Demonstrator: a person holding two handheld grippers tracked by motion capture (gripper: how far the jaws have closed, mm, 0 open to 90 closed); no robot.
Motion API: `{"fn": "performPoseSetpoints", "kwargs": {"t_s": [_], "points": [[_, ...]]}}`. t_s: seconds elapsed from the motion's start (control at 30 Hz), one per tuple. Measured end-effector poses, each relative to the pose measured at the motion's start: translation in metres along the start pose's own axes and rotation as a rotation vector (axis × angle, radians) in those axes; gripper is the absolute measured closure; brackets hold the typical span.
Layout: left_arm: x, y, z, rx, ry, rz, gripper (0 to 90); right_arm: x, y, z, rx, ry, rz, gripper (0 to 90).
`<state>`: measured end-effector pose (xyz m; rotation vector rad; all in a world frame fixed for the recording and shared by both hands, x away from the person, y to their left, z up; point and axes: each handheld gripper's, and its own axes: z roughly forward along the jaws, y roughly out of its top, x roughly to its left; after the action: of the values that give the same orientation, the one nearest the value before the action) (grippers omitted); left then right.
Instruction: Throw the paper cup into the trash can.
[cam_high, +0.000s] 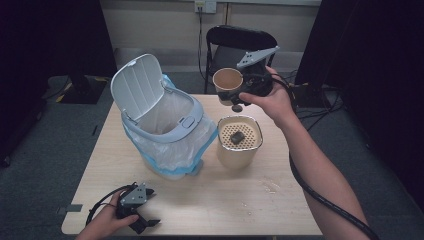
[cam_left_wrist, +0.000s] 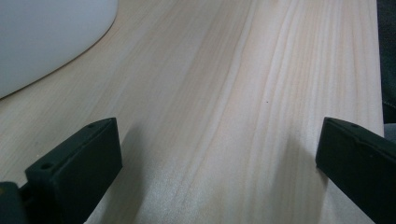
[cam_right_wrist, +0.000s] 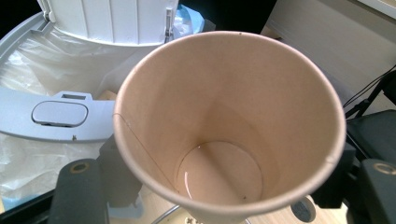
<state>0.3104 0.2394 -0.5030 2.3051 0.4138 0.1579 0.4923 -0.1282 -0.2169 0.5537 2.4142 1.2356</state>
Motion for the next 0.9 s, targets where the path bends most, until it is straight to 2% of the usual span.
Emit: {"fn": "performPoseSetpoints", "kwargs": {"t_s": [0.47,0.9], "points": [[0.000,0.000,0.000,0.000,0.000,0.000,0.0,0.013,0.018,0.012,0.011,0.027,-0.029,27.4],[0.000,0.000,0.000,0.000,0.000,0.000,0.0,0.021,0.028,0.020,-0.004,0.050,-0.037,27.2]]}}
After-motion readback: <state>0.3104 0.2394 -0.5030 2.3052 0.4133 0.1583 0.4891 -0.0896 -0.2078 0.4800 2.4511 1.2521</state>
